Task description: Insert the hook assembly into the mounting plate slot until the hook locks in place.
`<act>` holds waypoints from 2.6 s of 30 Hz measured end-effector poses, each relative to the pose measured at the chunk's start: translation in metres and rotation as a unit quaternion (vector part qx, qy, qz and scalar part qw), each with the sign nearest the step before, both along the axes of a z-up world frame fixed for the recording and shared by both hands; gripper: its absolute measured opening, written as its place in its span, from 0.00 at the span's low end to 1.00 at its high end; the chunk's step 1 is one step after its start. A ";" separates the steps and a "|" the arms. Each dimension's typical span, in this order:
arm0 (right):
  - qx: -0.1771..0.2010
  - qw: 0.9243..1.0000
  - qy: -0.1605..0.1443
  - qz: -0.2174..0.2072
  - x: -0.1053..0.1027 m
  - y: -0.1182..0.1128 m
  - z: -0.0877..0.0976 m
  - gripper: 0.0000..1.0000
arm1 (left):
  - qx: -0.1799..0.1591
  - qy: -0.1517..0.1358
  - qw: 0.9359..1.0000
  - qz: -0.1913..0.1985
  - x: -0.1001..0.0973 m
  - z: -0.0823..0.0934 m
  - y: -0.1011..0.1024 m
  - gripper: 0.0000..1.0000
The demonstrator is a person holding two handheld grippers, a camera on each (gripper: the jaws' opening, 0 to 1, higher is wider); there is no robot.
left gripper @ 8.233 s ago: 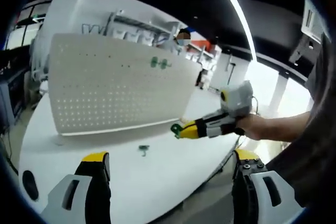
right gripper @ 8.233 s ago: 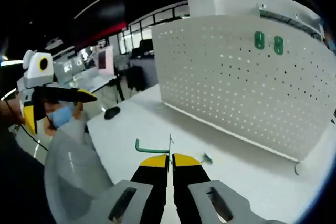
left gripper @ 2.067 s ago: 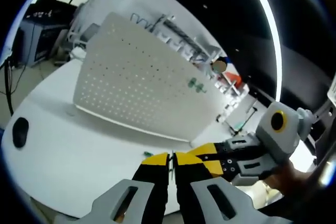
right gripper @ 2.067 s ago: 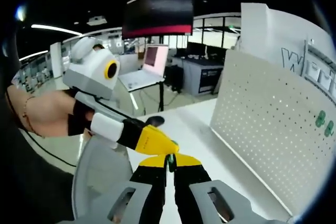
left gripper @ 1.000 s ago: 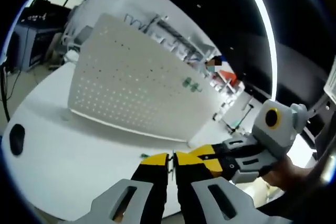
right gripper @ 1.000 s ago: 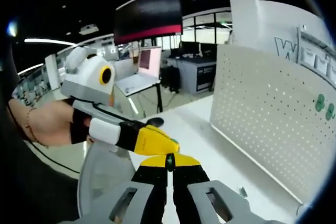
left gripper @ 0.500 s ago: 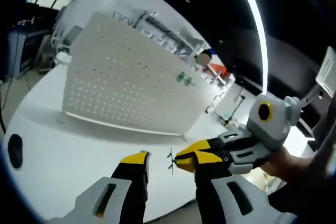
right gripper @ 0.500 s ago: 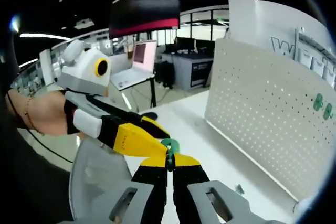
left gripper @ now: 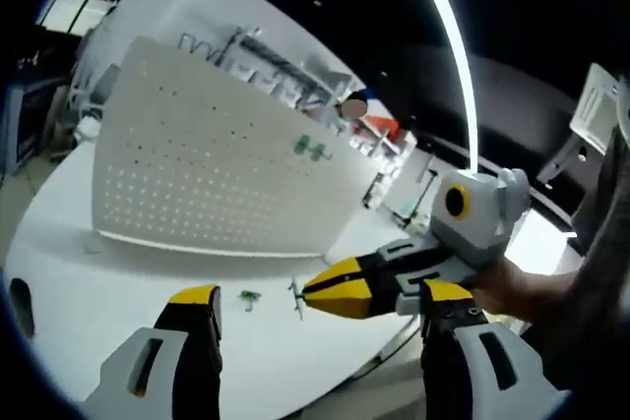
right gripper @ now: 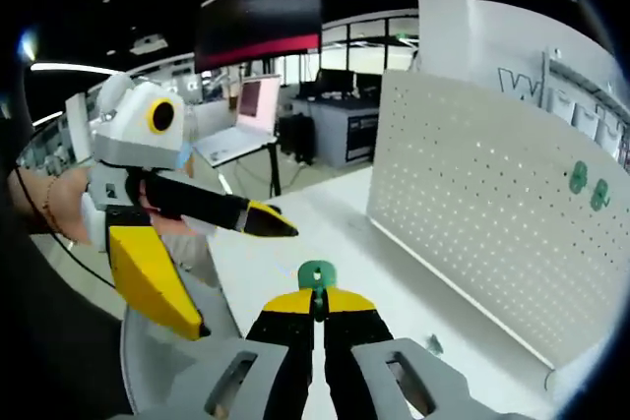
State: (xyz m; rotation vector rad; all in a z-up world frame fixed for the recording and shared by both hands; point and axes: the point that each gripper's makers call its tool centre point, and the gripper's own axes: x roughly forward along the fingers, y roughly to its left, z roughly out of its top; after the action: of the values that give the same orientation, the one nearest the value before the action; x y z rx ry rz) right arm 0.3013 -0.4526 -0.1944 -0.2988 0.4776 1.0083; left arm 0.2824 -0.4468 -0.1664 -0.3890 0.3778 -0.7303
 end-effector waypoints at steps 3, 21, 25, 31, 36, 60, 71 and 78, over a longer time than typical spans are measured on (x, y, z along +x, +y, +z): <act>0.000 1.000 -0.002 -0.001 0.000 -0.005 0.000 0.00 | 0.000 -0.005 1.000 -0.006 -0.003 0.004 -0.008 0.95; 0.028 0.999 -0.017 -0.025 0.017 -0.028 0.013 0.00 | 0.039 -0.040 0.998 -0.012 0.001 0.010 -0.033 1.00; 0.057 0.997 -0.018 -0.046 0.028 -0.036 0.019 0.00 | 0.048 -0.045 0.998 -0.005 0.006 0.009 -0.031 1.00; 0.086 0.994 -0.028 -0.068 0.042 -0.047 0.026 0.00 | 0.059 -0.049 0.997 0.005 0.014 0.007 -0.028 1.00; 0.106 0.989 -0.041 -0.091 0.058 -0.057 0.036 0.00 | 0.066 -0.058 0.996 0.014 0.018 0.012 -0.024 1.00; 0.111 0.967 -0.111 -0.202 0.113 -0.118 0.053 0.00 | 0.073 -0.066 0.995 0.017 0.026 0.013 -0.013 1.00; 0.103 0.948 -0.151 -0.261 0.153 -0.160 0.059 0.00 | 0.078 -0.061 0.995 0.023 0.030 0.009 -0.004 1.00; 0.098 0.937 -0.170 -0.290 0.177 -0.184 0.064 0.00 | 0.080 -0.058 0.995 0.030 0.034 0.008 0.002 1.00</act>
State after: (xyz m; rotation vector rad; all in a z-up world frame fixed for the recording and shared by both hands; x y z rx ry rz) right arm 0.4778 -0.6366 -0.1301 -0.1336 0.1272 0.4057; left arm 0.3167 -0.4450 -0.1585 -0.2054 0.3106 -0.6554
